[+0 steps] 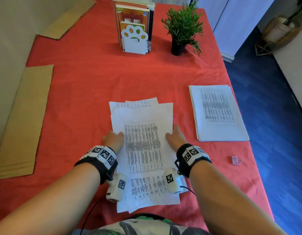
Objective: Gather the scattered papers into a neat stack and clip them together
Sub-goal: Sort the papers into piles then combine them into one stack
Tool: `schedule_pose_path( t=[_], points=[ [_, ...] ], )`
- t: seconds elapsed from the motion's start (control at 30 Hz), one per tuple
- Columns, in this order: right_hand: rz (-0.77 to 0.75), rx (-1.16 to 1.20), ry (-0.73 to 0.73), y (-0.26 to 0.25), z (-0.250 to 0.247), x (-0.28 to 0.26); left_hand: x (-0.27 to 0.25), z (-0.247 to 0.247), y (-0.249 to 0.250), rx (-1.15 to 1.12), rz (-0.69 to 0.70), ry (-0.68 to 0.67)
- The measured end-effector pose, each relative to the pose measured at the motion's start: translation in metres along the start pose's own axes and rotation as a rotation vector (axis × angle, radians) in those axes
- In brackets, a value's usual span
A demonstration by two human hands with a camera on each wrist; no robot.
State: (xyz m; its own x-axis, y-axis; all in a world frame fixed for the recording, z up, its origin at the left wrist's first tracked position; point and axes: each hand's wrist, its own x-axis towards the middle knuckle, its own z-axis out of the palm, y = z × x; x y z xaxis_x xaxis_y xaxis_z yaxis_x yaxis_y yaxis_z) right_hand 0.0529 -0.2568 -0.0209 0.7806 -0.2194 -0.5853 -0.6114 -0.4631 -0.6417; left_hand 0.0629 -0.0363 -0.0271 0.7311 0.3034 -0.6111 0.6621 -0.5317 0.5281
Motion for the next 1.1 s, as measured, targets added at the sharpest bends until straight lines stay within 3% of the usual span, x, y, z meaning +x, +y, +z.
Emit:
schedule_pose_path(
  t=[0.1, 0.23, 0.43, 0.53, 0.7, 0.83, 1.1],
  points=[
    [-0.005, -0.107, -0.039, 0.003, 0.003, 0.002, -0.002, 0.001, 0.002, -0.112, 0.006, -0.053],
    [-0.056, -0.142, -0.130, 0.004, 0.005, -0.005, -0.010, 0.005, -0.002, -0.132, 0.117, -0.086],
    [-0.148, 0.017, 0.000, -0.006, -0.009, -0.019, -0.024, -0.013, 0.004, -0.236, 0.255, -0.029],
    [-0.265, 0.214, 0.100, -0.036, -0.027, -0.032, -0.047, -0.032, 0.033, -0.303, 0.412, 0.082],
    [-0.609, 0.422, 0.251, -0.094, -0.055, -0.061, -0.086, -0.068, 0.089, -0.480, 0.744, 0.219],
    [-0.750, 0.552, 0.262, -0.105, -0.065, -0.079, -0.097, -0.078, 0.102, -0.632, 0.971, 0.272],
    [-0.596, 0.730, 0.233, -0.070, -0.051, -0.086, -0.085, -0.052, 0.060, -0.661, 0.893, 0.160]
  ],
)
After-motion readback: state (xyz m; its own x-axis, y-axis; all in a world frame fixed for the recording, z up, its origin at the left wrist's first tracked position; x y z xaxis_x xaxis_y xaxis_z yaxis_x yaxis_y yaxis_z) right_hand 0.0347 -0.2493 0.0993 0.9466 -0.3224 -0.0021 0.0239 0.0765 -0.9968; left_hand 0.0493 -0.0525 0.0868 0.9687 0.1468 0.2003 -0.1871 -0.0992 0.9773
